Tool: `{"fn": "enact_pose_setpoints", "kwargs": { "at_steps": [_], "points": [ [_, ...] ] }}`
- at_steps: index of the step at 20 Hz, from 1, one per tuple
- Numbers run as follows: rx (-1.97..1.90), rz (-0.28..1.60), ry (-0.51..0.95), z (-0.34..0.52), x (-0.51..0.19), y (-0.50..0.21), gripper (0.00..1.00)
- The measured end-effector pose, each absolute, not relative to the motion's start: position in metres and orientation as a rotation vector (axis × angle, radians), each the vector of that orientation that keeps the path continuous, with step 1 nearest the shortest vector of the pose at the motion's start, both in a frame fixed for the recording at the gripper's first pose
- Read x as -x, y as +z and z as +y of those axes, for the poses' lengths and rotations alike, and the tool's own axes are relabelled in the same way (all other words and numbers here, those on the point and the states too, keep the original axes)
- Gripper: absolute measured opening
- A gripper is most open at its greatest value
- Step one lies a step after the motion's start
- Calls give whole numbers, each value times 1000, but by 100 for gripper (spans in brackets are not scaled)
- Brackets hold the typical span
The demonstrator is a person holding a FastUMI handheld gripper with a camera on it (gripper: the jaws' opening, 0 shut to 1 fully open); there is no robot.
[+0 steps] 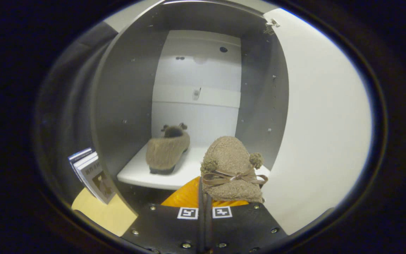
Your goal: Open the shoe cabinet door, grab the shoes and put them into the shoe cabinet, then close the shoe cabinet door.
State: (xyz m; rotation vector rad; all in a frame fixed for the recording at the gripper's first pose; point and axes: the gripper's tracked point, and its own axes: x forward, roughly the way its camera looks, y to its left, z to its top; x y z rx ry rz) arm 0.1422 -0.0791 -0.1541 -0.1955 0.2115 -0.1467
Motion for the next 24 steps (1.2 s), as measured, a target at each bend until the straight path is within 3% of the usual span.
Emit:
{"fn": "enact_pose_setpoints", "kwargs": {
  "at_steps": [7, 17, 18, 22, 24],
  "points": [
    [203, 181, -135, -91, -252, -107, 1],
    [200, 344, -142, -108, -321, -151, 1],
    [197, 346, -146, -109, -324, -152, 3],
    [163, 375, -135, -107, -328, -160, 47],
    [171, 371, -143, -106, -326, -159, 54]
  ]
}}
